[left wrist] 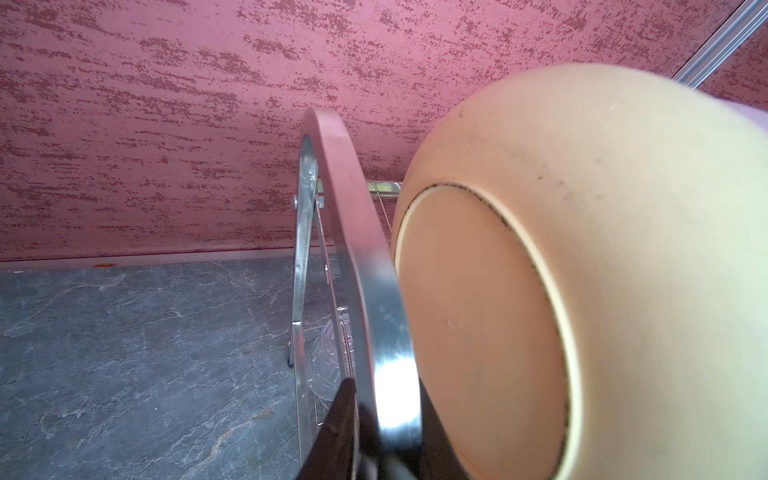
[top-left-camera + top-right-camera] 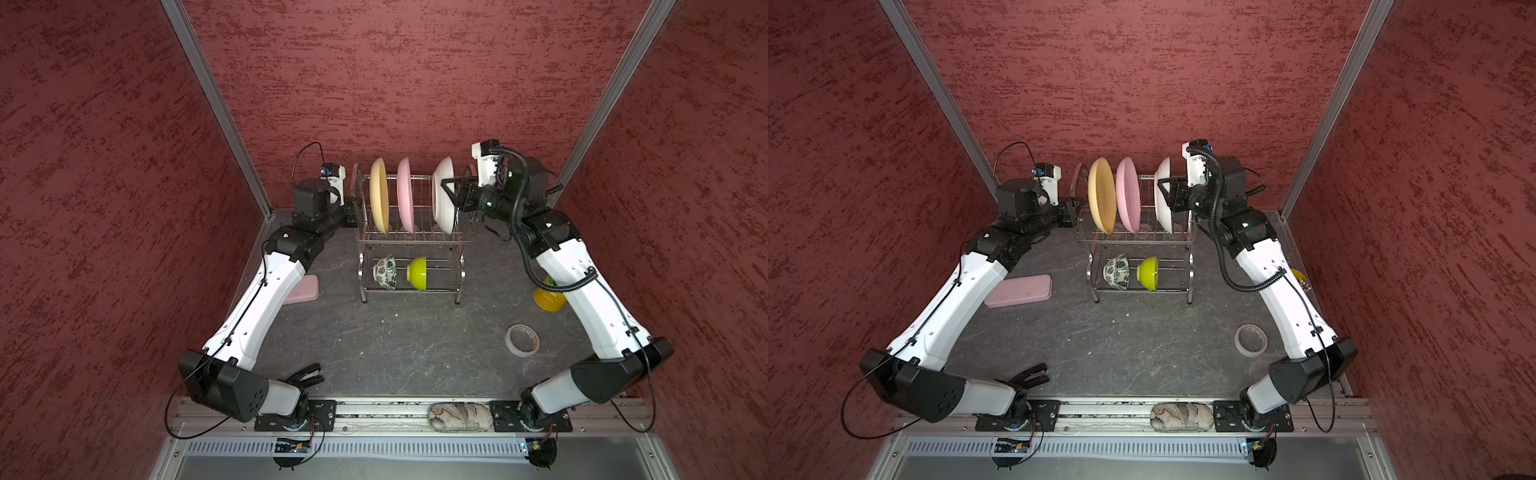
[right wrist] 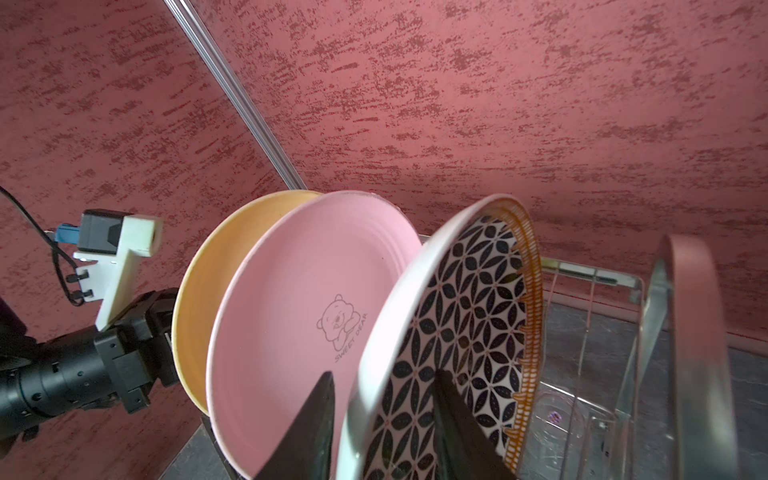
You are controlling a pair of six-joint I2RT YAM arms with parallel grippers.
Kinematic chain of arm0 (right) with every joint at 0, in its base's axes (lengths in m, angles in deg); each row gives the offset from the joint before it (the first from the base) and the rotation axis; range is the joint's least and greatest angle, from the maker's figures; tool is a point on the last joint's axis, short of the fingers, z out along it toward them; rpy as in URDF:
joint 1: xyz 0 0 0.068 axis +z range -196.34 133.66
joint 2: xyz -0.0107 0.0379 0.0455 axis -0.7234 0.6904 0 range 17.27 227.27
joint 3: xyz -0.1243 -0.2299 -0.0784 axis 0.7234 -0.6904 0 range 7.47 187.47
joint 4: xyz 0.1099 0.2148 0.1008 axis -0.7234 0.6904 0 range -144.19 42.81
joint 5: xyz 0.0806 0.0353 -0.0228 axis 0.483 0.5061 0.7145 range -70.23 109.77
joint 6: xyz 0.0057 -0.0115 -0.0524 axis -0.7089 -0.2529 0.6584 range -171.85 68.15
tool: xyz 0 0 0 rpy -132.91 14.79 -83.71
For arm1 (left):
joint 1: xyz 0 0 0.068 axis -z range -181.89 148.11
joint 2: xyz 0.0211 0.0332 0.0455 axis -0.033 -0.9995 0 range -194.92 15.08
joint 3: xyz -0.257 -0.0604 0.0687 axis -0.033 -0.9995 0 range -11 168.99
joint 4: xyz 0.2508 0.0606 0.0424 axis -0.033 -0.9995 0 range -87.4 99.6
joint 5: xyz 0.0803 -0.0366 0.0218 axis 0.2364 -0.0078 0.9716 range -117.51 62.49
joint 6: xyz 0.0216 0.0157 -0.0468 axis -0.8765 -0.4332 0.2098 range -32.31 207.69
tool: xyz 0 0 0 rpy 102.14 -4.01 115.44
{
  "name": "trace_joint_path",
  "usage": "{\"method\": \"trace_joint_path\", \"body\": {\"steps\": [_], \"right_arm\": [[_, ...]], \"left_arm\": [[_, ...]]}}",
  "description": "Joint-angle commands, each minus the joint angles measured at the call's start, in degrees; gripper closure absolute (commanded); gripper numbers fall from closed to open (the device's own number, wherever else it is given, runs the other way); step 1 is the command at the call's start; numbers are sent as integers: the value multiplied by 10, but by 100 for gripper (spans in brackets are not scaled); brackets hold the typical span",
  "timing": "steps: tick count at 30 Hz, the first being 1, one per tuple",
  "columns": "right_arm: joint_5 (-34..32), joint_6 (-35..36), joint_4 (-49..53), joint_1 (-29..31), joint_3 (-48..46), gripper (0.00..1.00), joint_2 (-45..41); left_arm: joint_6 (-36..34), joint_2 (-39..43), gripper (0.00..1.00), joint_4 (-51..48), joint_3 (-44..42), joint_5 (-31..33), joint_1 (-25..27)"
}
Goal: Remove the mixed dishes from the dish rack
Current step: 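Grip yellow plate rim with left gripper while right grips patterned plate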
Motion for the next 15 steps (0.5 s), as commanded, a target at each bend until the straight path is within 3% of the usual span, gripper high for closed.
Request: {"method": "trace_joint_path", "body": {"steps": [1,9,15], "right_arm": [[40,-21,-34,-8,-5,64,3],[92,-57,-61,-31,-20,71,6],[88,-61,-60,-35,-27,76,5]], "left_arm": [[48,-3,91,17,1,1,-2],[48,-2,91,17,-1,3,-2],[47,0,91,17,0,4,-2]]}}
